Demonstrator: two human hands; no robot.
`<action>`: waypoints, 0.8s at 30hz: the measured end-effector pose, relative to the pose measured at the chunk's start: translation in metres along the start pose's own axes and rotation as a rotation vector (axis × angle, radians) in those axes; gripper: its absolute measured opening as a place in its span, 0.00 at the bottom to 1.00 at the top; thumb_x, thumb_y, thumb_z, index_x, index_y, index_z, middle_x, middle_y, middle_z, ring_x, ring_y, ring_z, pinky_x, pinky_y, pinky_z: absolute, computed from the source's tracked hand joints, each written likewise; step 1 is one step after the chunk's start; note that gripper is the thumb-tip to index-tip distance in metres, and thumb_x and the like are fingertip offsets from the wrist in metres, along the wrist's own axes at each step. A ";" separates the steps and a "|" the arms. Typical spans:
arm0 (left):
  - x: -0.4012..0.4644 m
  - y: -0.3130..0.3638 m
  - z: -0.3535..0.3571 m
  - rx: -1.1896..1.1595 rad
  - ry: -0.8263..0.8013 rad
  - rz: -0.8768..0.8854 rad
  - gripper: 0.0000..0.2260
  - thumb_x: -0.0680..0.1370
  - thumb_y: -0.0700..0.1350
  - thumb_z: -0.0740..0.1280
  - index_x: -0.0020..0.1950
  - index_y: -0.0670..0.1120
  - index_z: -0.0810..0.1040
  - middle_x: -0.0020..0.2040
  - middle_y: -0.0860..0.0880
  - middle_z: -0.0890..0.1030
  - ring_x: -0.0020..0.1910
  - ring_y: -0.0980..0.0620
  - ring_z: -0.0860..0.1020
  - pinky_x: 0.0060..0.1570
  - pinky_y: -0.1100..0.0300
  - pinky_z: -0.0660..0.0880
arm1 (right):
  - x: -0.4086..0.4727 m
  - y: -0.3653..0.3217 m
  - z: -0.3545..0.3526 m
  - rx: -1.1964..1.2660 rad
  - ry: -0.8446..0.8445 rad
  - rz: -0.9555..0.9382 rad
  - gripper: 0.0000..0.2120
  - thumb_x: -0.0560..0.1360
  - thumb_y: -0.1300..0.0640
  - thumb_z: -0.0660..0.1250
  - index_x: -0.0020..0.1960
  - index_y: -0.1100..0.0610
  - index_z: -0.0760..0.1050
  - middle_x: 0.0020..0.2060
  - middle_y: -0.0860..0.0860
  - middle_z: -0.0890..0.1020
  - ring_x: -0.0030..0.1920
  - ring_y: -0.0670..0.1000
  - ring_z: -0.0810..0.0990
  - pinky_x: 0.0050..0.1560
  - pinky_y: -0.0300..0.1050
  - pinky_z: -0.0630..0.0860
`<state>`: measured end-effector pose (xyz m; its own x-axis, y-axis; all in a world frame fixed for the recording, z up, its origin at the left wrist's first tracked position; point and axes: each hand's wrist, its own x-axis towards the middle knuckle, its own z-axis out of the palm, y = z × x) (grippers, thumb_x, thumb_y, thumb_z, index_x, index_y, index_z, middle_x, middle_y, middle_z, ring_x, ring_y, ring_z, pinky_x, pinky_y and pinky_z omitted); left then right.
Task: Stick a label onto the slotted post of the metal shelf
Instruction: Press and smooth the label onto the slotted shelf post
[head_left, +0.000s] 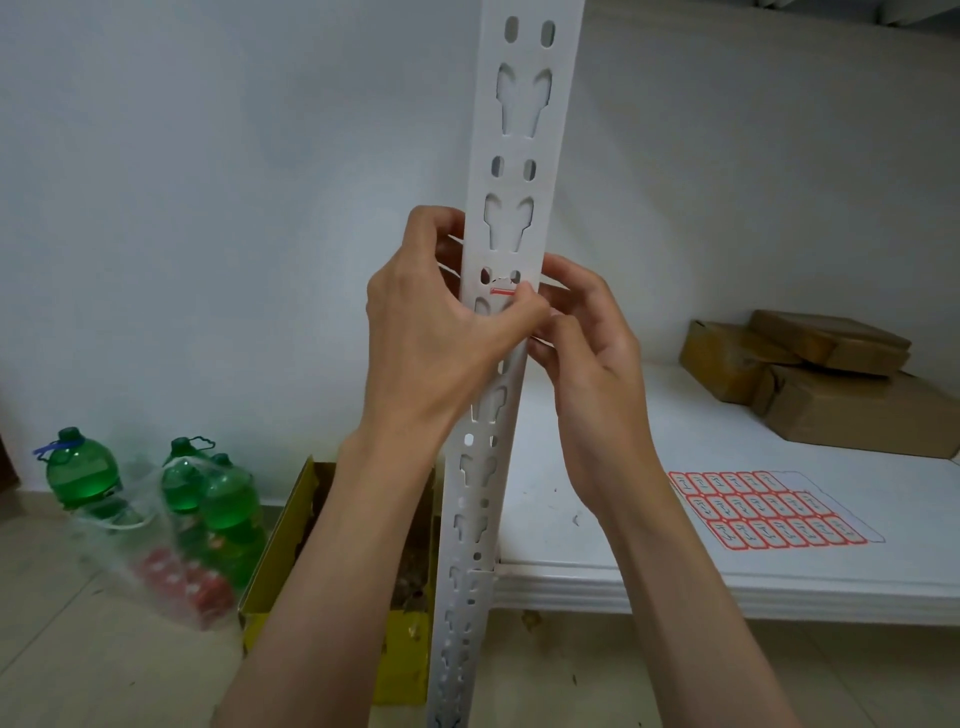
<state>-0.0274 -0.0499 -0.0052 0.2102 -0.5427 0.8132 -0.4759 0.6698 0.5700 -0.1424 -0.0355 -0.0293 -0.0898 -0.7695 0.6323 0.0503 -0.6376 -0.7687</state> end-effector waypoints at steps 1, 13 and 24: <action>0.000 0.000 0.000 -0.003 -0.002 0.003 0.24 0.69 0.55 0.74 0.61 0.49 0.73 0.49 0.59 0.79 0.42 0.63 0.80 0.43 0.69 0.78 | 0.000 0.000 0.000 -0.002 0.004 0.003 0.14 0.85 0.63 0.57 0.67 0.53 0.74 0.53 0.44 0.85 0.58 0.45 0.83 0.61 0.43 0.79; 0.002 -0.004 0.001 0.013 -0.023 0.041 0.25 0.68 0.57 0.71 0.62 0.48 0.73 0.50 0.59 0.78 0.43 0.62 0.79 0.44 0.70 0.77 | 0.001 0.001 0.001 0.026 0.018 0.021 0.13 0.84 0.64 0.57 0.64 0.53 0.76 0.49 0.41 0.85 0.53 0.44 0.84 0.54 0.38 0.80; 0.004 -0.003 0.001 -0.014 -0.060 0.035 0.23 0.69 0.57 0.72 0.59 0.50 0.70 0.52 0.58 0.77 0.44 0.62 0.79 0.42 0.77 0.74 | 0.002 0.002 0.003 0.032 0.030 0.033 0.12 0.85 0.62 0.57 0.63 0.54 0.76 0.48 0.40 0.85 0.52 0.43 0.84 0.51 0.34 0.78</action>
<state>-0.0260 -0.0551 -0.0041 0.1416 -0.5476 0.8247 -0.4702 0.6959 0.5429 -0.1398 -0.0385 -0.0297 -0.1171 -0.7893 0.6028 0.0853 -0.6127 -0.7857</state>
